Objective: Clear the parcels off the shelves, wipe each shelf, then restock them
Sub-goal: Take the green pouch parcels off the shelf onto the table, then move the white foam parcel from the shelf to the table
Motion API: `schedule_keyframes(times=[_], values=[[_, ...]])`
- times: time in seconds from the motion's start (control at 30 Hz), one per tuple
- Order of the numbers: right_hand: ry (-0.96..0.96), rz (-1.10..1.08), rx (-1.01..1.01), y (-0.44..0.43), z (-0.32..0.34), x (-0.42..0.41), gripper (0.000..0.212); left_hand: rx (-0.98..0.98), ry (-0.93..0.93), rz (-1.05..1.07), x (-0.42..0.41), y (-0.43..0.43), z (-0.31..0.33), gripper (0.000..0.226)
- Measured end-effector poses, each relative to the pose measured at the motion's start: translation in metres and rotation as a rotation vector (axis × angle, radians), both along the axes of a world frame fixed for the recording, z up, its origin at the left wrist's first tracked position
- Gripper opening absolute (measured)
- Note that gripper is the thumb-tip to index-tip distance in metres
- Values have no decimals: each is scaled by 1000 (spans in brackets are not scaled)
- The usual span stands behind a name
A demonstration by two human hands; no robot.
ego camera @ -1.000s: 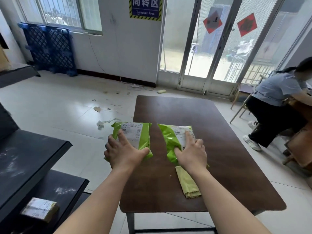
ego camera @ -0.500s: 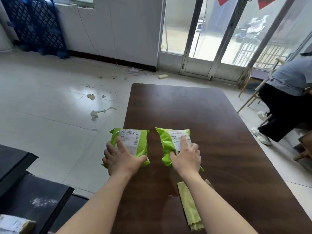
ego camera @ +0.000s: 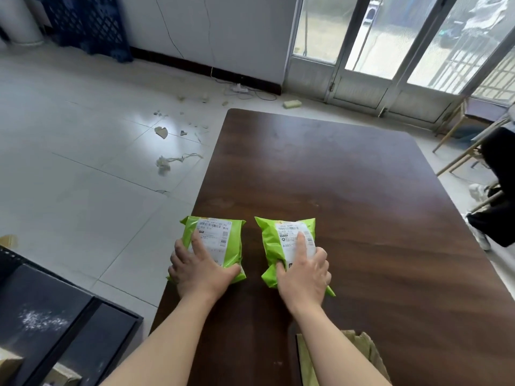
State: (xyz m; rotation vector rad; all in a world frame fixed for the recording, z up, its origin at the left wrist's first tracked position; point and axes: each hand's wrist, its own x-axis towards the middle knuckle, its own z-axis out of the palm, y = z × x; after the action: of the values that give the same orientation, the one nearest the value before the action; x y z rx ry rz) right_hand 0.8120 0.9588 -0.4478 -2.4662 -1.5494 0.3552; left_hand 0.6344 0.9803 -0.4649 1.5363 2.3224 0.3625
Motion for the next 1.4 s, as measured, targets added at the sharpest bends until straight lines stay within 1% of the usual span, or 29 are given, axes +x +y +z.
schedule_keyframes(times=[0.13,0.33,0.43,0.53,0.6,0.67,0.73,0.8,0.93,1.07,1.27,1.4], values=[[-19,2,5,3,-15,0,87,-5,0,-6,5,2,-16,125],[-47,-2,-40,5,-22,-3,89,-31,24,-11,4,-4,-29,131],[-38,22,-62,5,-22,-2,92,-59,40,-28,4,-4,-27,133],[-39,51,-70,4,-13,0,94,-108,76,-53,2,-4,-14,129],[-51,78,-53,2,-2,2,92,-99,114,-80,1,-6,1,116],[-54,103,-21,0,12,1,87,-46,143,-118,-1,-7,20,92],[-49,135,-4,-1,30,-1,81,-5,131,-145,-4,-10,43,70],[-56,176,17,-5,52,-4,76,32,84,-150,-7,-15,70,58],[6,270,68,-15,105,-18,58,112,-31,-139,-20,-32,123,50],[57,408,142,-26,159,-39,48,190,-63,-108,-40,-56,173,43],[98,651,236,-47,225,-89,42,220,-147,-57,-90,-107,236,44],[110,830,283,-72,261,-138,42,279,-133,69,-136,-154,269,42]])
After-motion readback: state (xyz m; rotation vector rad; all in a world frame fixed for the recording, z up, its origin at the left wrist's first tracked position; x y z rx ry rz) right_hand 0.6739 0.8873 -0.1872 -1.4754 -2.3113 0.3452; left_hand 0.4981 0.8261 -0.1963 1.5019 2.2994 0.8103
